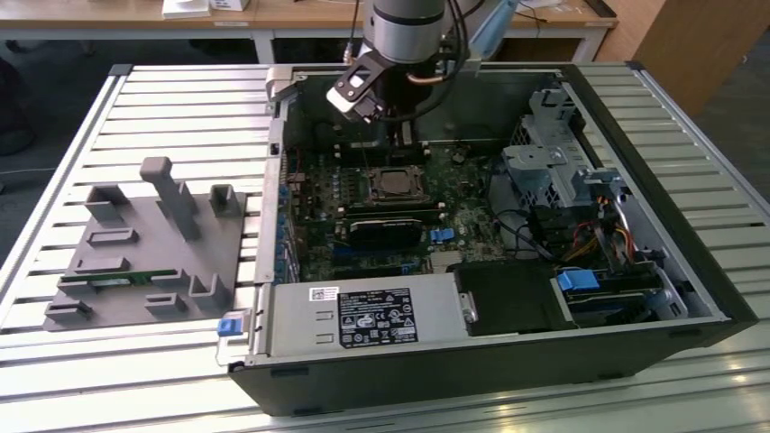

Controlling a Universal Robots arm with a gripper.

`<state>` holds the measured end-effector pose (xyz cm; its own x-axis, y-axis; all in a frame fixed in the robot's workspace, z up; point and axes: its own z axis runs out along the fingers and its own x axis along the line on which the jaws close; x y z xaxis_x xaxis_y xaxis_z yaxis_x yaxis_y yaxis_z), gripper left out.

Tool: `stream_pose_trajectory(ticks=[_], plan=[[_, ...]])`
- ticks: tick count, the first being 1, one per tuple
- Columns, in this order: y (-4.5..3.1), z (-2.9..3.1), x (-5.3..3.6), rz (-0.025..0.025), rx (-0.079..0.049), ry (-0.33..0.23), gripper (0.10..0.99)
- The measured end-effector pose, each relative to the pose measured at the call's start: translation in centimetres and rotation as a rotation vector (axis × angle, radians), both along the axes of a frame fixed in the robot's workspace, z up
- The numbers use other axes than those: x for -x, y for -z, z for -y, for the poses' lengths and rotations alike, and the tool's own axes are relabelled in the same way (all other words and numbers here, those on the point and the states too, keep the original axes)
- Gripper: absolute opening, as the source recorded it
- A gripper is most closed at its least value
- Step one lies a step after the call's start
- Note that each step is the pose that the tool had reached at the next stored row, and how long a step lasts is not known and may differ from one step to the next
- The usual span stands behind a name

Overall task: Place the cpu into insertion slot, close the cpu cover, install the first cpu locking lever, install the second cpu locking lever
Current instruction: 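Install the first cpu locking lever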

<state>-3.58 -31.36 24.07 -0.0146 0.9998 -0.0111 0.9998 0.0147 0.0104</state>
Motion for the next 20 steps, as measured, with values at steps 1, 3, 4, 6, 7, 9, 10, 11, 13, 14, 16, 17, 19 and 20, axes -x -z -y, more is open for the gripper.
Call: stream_pose_trajectory(ticks=[1, 3, 4, 6, 7, 9, 10, 11, 13, 14, 16, 17, 19, 20], plan=[[-0.08, 0.00, 0.00, 0.0000, 0.000, 0.000, 0.122], [-0.24, 0.00, 0.00, 0.0000, 0.000, 0.000, 0.122], [-0.33, 0.00, 0.00, 0.0000, 0.000, 0.000, 0.122], [-0.42, 0.00, 0.00, 0.0000, 0.000, 0.000, 0.122], [-0.46, 0.00, 0.00, -0.0001, 0.000, 0.000, 0.122], [-0.54, 0.00, 0.00, 0.0000, 0.000, 0.000, 0.122], [-0.57, 0.00, 0.00, 0.0000, 0.000, 0.000, 0.122], [-0.61, 0.00, 0.00, 0.0000, 0.000, 0.000, 0.122], [-0.71, 0.00, 0.00, 0.0000, 0.000, 0.000, 0.122], [-0.77, 0.00, 0.00, 0.0000, 0.000, 0.000, 0.122], [-0.91, 0.00, 0.00, 0.0000, 0.000, 0.000, 0.122], [-0.98, 0.00, 0.00, 0.0000, 0.000, 0.000, 0.122], [-1.13, 0.00, 0.00, 0.0000, 0.000, 0.000, 0.122], [-1.22, 0.00, 0.00, 0.0000, 0.000, 0.000, 0.122]])
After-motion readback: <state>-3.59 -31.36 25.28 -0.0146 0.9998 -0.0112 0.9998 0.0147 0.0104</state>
